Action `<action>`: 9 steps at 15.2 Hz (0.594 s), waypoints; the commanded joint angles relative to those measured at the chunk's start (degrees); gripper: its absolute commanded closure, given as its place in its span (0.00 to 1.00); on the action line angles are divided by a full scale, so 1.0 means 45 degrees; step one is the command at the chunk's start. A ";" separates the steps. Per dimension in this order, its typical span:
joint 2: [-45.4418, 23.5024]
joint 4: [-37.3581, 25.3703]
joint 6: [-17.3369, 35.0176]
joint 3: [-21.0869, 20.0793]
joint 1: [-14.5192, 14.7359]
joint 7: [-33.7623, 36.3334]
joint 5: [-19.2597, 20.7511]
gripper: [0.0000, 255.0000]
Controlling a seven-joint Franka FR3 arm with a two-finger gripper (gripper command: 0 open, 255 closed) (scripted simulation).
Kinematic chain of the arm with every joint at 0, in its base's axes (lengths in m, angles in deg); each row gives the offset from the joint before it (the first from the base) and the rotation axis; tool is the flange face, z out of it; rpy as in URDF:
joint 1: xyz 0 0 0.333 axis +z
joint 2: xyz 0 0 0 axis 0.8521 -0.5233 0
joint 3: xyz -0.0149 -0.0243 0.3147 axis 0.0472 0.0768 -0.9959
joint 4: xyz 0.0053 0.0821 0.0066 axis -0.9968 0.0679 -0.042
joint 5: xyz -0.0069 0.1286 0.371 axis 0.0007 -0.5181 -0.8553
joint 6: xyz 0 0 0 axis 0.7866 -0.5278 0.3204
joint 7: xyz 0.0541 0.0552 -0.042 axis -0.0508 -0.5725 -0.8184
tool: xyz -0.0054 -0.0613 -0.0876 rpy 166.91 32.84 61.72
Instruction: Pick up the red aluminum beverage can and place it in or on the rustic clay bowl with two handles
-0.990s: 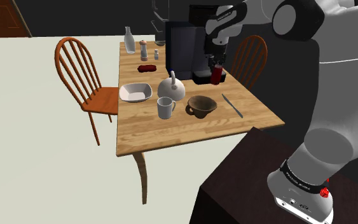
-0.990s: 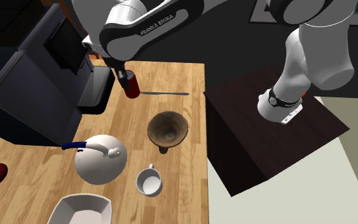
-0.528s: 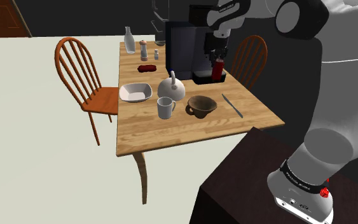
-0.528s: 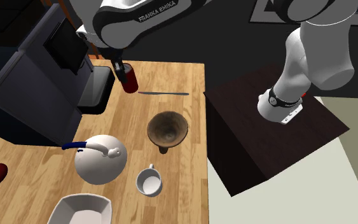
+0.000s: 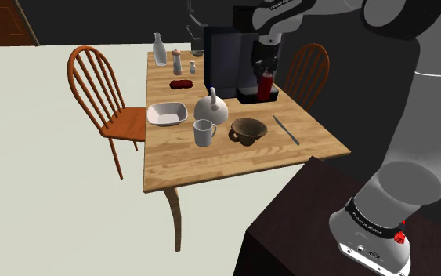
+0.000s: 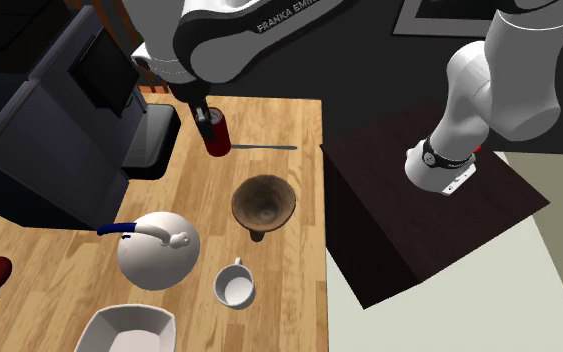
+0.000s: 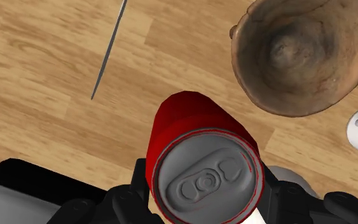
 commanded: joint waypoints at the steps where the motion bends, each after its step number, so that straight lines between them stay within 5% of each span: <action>1: 0.0776 0.0952 0.0190 -0.0097 0.0381 0.0512 0.0199 1.00; 9: 0.3269 0.3789 0.0530 -0.0847 0.1695 0.2741 0.0778 1.00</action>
